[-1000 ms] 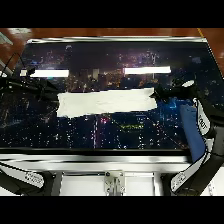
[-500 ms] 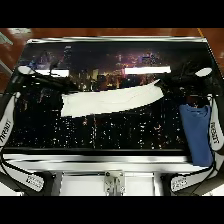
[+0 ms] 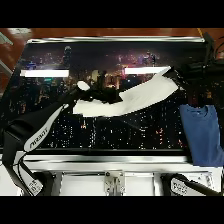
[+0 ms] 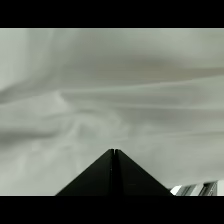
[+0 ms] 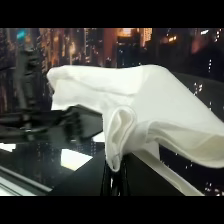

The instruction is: Fold the shirts.

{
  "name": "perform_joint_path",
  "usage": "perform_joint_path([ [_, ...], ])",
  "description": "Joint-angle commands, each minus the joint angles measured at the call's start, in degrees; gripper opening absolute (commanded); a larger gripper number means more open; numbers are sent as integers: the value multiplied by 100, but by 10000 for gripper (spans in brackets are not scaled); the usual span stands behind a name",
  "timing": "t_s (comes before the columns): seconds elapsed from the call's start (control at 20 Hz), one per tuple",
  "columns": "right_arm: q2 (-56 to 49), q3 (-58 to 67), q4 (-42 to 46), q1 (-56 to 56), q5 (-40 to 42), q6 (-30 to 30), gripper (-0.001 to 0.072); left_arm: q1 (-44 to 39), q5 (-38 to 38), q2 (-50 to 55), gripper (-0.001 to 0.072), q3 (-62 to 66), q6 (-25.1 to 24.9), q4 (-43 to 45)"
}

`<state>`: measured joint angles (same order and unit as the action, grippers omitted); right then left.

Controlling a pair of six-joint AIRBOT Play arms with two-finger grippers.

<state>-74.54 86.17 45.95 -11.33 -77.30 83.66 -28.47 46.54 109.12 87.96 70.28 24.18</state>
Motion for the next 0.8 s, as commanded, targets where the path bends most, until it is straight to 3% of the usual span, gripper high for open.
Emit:
perform_joint_path([
  [0.0,564,7,201,7,-485,369,73,-621,-354,409,43,0,-216,-1239],
  [0.15,796,7,214,9,-540,590,73,-789,-393,739,44,33,-291,-2072],
  [0.25,828,7,229,9,-544,638,73,-704,-387,811,42,31,-817,-2645],
  [0.4,721,7,949,328,-317,636,73,-271,52,647,41,28,-1207,-2555],
  [0.55,302,7,1187,1128,212,629,73,501,732,199,40,28,-1141,-1362],
  [0.75,-461,7,975,2533,1952,616,73,2052,1491,-870,40,28,-588,420],
])
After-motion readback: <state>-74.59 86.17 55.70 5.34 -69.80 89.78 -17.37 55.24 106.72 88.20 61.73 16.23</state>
